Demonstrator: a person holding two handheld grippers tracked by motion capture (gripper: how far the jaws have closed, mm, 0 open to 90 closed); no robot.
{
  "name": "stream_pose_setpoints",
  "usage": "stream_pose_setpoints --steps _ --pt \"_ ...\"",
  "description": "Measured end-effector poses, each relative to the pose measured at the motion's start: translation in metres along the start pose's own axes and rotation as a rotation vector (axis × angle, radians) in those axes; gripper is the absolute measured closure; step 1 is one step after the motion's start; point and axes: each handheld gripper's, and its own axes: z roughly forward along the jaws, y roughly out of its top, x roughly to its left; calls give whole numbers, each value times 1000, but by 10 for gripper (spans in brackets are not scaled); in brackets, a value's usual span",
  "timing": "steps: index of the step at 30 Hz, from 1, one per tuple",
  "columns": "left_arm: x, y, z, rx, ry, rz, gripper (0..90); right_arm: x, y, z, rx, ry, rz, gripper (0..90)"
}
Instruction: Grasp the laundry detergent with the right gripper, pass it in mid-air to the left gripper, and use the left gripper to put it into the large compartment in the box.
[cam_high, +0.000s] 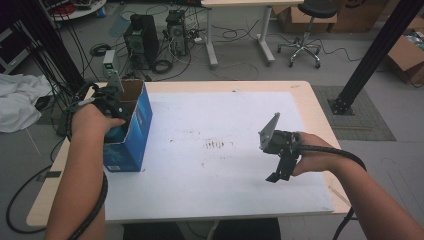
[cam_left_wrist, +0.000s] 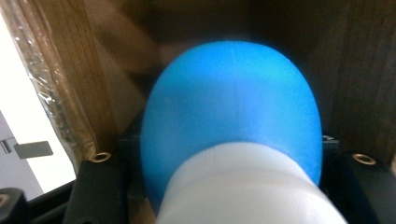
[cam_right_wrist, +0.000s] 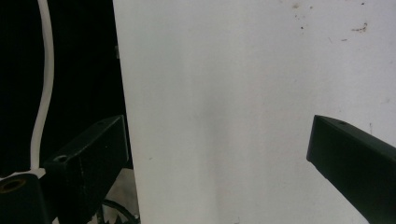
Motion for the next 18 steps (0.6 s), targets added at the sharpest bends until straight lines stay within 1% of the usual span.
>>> stream_pose_setpoints --steps 2,6,12,16,18 --pt "-1 0 -1 -5 1 2 338 0 0 0 -1 0 2 52" --pt "-4 1 -3 3 14 -2 318 0 -1 0 -4 0 -1 52" --pt "-7 1 -5 0 21 4 315 2 -3 2 -5 1 -3 52" --pt "-7 0 -9 -8 23 2 303 2 -3 1 -8 0 -3 53" --pt "-7 -1 -12 -6 22 8 298 2 -4 0 -9 -2 -4 53"
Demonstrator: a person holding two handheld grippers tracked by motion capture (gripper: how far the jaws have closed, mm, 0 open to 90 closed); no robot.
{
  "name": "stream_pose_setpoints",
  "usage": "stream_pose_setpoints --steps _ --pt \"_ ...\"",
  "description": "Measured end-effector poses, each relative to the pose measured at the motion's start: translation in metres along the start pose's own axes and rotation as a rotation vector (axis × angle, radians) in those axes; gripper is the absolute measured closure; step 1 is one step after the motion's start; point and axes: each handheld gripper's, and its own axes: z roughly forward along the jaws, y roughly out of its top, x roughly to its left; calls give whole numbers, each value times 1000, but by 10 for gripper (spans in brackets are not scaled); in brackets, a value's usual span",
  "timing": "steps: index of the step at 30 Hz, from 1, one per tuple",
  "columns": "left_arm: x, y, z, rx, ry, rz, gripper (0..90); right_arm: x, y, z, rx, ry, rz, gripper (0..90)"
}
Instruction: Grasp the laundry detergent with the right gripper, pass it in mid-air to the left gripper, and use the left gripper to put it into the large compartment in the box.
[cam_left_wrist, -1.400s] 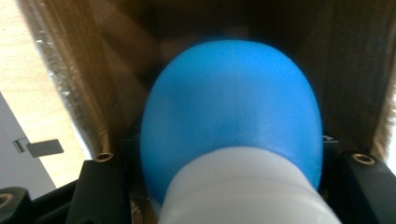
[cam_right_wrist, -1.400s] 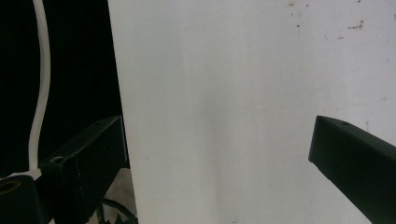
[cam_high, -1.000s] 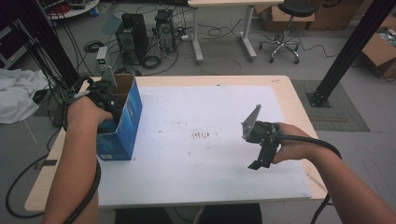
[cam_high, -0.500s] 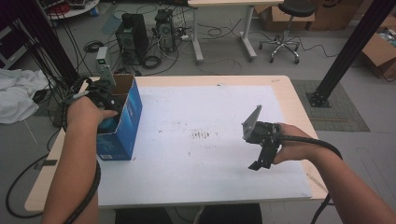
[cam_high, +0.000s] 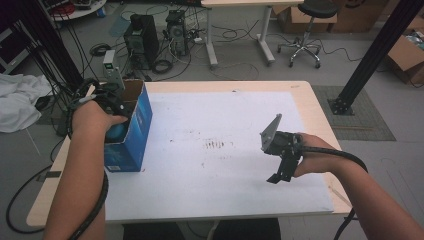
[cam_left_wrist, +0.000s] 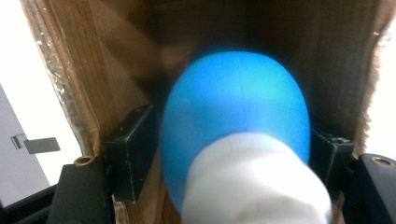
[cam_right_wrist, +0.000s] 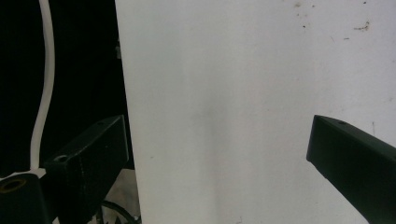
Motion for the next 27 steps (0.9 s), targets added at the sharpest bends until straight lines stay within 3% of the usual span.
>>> stream_pose_setpoints --steps 27 --pt "-9 -10 -54 -52 37 16 161 1 1 -11 -30 -20 0 55"
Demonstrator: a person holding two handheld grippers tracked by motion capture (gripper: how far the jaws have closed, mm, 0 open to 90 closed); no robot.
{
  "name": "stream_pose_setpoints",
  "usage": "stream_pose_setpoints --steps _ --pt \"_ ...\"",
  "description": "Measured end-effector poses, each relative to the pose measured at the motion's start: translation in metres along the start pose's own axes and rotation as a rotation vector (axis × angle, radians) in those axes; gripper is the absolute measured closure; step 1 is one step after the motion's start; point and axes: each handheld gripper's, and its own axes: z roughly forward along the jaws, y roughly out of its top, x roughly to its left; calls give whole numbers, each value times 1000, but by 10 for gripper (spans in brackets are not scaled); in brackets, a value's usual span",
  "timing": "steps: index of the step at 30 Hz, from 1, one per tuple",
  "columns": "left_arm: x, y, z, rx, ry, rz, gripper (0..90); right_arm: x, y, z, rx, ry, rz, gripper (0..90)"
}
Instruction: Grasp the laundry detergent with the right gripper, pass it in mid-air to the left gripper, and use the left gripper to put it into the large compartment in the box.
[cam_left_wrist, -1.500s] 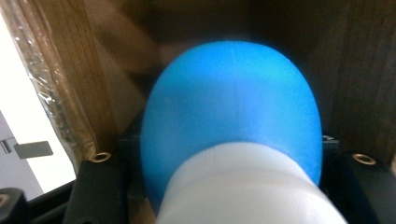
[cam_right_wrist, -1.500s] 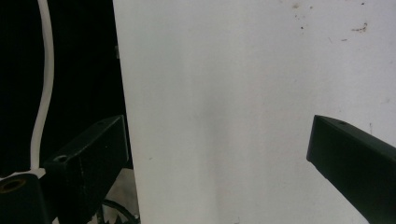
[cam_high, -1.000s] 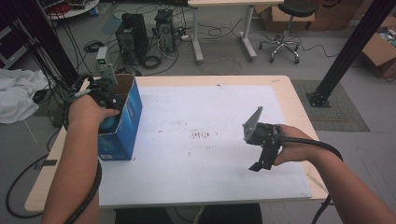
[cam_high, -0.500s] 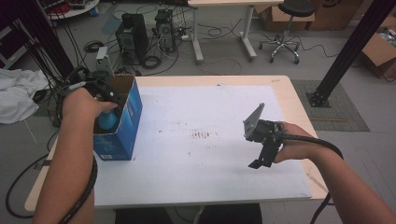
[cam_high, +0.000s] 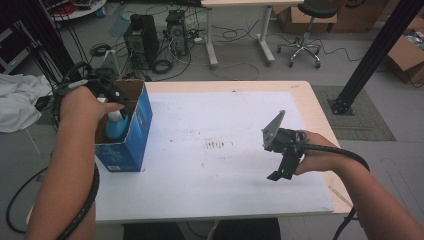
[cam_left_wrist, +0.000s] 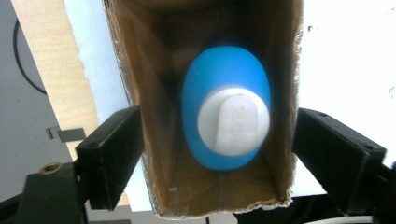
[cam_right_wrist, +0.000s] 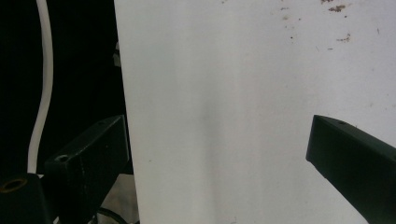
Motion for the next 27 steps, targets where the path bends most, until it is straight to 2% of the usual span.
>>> stream_pose_setpoints --steps 3,9,12,15,23,27 --pt "-1 -1 -6 -13 4 11 156 0 -1 0 -2 -2 3 55" --pt "-4 -1 -15 -7 25 30 105 0 -1 0 -6 -1 5 56" --pt "-6 -2 -17 -10 26 30 99 0 -2 0 -10 -1 5 56" --pt "-9 -1 -19 -6 25 48 65 1 -3 -1 -10 0 7 58" --pt "-20 0 -25 -5 29 77 45 2 -5 -3 -14 -3 8 60" --pt "-28 0 -29 -6 26 106 43 2 -6 -4 -17 -3 10 60"
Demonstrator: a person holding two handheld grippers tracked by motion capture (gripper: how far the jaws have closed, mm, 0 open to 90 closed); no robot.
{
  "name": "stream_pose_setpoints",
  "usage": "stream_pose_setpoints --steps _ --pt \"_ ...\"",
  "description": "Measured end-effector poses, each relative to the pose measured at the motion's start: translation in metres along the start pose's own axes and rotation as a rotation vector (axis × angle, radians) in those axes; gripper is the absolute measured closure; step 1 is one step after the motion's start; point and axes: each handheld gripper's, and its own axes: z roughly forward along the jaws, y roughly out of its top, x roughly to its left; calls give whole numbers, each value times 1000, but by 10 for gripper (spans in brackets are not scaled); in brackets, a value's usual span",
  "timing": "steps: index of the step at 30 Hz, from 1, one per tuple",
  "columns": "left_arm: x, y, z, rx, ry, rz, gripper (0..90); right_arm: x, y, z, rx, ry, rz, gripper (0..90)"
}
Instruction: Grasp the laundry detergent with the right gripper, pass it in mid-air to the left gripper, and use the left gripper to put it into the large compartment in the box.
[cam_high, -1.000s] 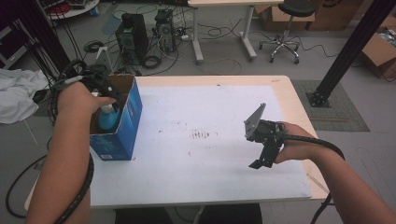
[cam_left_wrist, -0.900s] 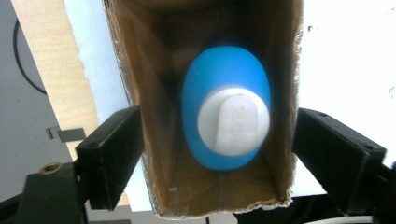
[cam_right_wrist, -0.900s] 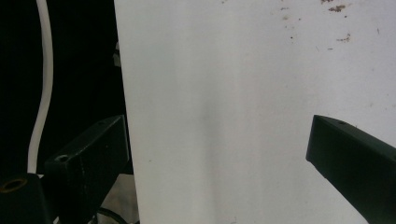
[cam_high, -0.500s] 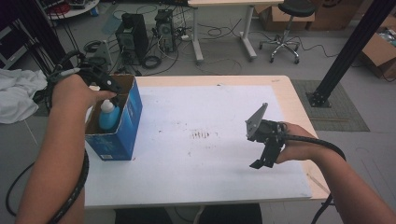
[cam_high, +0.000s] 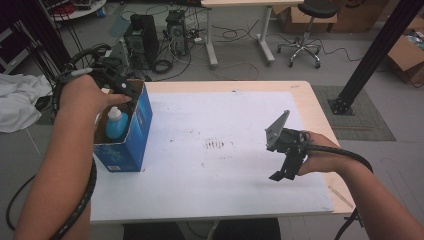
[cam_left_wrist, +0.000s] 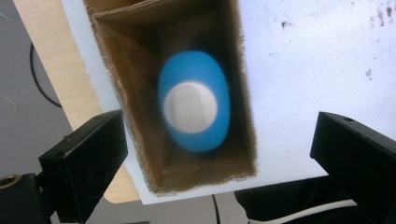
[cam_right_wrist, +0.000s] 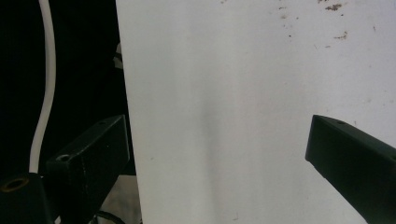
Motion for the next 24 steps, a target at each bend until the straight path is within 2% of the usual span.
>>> stream_pose_setpoints --steps 3,9,11,15,17,20,24 --pt "-6 1 -3 -3 -13 16 17 0 -1 -1 -2 -2 2 60" --pt "-19 3 -8 -16 -34 87 2 0 -4 -3 -9 -3 7 60" --pt "-26 4 -10 -15 -41 136 1 0 -4 -3 -8 -2 8 60" --pt "-37 6 -12 -30 -53 205 1 -1 -5 -4 -9 -3 11 60" --pt "-45 6 -14 -48 -47 262 1 -1 -5 -4 -10 -2 12 60" --pt "-58 5 -16 -72 -60 336 1 -2 -5 -5 -10 -4 14 60" --pt "-75 3 -18 -89 -48 442 1 -2 -5 -6 -7 -3 15 60"
